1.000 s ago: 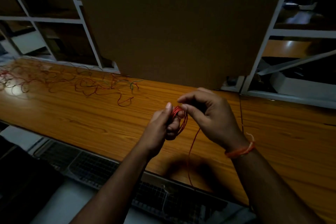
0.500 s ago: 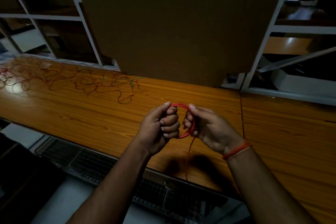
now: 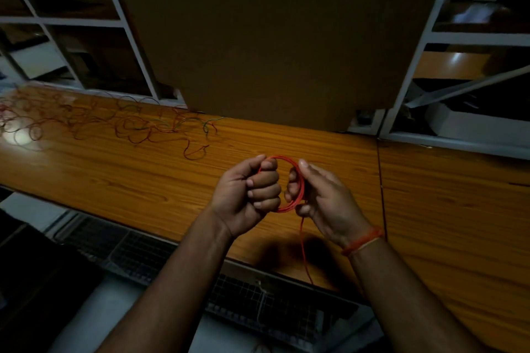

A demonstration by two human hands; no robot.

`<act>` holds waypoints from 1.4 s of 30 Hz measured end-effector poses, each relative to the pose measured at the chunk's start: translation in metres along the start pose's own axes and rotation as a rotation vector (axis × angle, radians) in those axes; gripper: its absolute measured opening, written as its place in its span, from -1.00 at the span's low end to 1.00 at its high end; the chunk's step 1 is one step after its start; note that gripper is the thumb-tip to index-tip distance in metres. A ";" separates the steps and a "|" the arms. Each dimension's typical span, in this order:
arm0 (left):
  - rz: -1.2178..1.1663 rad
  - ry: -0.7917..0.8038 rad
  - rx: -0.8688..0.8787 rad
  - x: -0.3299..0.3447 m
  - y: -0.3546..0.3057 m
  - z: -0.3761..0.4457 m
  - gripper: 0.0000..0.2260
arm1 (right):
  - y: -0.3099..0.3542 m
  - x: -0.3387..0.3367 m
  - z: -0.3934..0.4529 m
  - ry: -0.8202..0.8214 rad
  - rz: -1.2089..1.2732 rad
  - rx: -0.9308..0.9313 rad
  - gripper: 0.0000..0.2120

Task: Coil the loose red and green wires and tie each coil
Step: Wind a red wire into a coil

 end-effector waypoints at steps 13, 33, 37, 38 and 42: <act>0.056 -0.519 0.330 -0.021 -0.024 -0.013 -0.76 | -0.024 -0.035 -0.050 -0.023 -0.841 -0.328 -0.88; 0.816 -0.224 0.157 0.006 0.002 -0.014 -0.61 | 0.059 0.007 0.009 0.115 -0.691 -0.570 -0.77; 0.610 -0.155 0.145 0.004 0.003 -0.015 -0.68 | 0.030 -0.003 0.011 0.070 -0.625 -0.454 -0.85; 0.546 -0.130 0.141 0.004 0.004 -0.014 -0.69 | 0.021 -0.004 0.010 0.078 -0.579 -0.428 -0.83; 0.217 -0.082 0.149 0.003 0.007 -0.009 -0.71 | -0.008 -0.003 0.000 0.042 -0.304 -0.270 -0.72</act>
Point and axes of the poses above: each hand's wrist, its own z-axis towards the middle knuckle, its own x-axis out of the palm, y = z × x, the point moved 1 cm from there along z, towards the middle knuckle, and after that the axes turned 11 degrees about z, right-handed, at the moved point
